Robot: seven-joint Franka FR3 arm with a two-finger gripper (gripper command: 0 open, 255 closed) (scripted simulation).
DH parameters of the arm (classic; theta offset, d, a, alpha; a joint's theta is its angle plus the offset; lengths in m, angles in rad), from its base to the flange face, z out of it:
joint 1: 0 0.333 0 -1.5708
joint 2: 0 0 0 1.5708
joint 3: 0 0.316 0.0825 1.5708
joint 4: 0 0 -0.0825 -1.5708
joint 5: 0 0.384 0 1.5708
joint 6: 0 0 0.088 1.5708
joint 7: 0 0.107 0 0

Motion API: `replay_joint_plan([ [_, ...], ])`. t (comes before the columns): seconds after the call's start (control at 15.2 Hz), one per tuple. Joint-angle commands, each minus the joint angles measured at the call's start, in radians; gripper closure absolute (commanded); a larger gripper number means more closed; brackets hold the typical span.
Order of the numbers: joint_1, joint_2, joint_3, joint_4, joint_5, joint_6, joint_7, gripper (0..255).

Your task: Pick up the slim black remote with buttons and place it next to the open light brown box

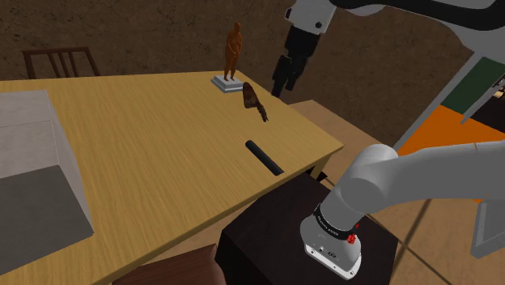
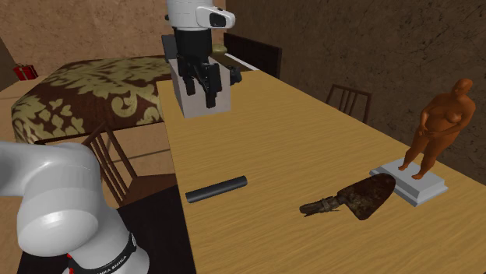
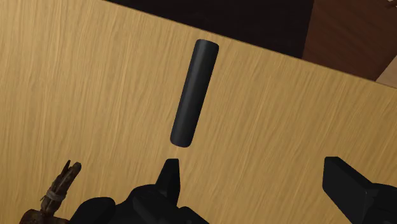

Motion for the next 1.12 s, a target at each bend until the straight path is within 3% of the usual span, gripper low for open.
replay_joint_plan([
  [0.0,0.0,0.0,0.0,0.0,0.0,0.0,0.0,0],
  [0.59,-0.063,-0.048,0.005,-0.324,0.025,0.269,0.096,0],
  [1.06,-0.107,-0.004,0.014,-0.535,0.058,0.519,0.166,0],
])
